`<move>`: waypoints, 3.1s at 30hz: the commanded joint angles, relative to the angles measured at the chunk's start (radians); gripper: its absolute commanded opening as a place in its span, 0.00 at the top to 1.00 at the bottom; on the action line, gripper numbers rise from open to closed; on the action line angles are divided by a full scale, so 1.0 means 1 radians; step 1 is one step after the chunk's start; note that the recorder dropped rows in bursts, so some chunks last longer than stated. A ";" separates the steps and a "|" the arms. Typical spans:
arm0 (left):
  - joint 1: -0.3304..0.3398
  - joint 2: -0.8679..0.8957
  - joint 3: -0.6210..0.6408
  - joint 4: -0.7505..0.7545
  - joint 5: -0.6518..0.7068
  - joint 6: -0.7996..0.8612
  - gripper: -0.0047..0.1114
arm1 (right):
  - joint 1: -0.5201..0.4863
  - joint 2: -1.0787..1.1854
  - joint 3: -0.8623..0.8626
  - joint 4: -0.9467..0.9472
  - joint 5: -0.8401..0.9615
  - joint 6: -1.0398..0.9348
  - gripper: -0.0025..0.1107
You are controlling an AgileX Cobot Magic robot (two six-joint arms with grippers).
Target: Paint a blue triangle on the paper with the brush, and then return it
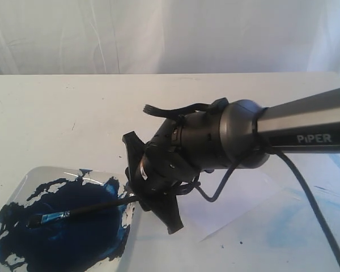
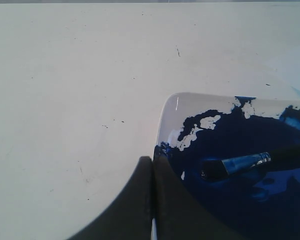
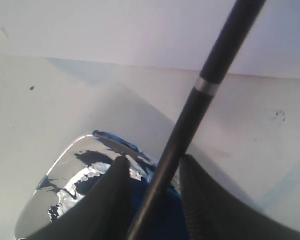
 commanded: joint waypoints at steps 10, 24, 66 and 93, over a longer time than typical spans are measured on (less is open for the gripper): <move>-0.009 -0.004 0.004 -0.005 0.003 -0.001 0.96 | -0.003 0.048 0.002 0.019 -0.029 -0.016 0.69; -0.009 -0.004 0.004 -0.005 0.003 -0.001 0.96 | -0.030 0.052 0.002 0.019 -0.027 -0.003 0.69; -0.009 -0.004 0.004 -0.005 0.003 -0.001 0.96 | -0.034 0.071 0.002 -0.004 -0.017 0.017 0.82; -0.009 -0.004 0.004 -0.005 0.003 -0.001 0.96 | -0.070 0.047 0.000 -0.020 -0.074 0.017 0.95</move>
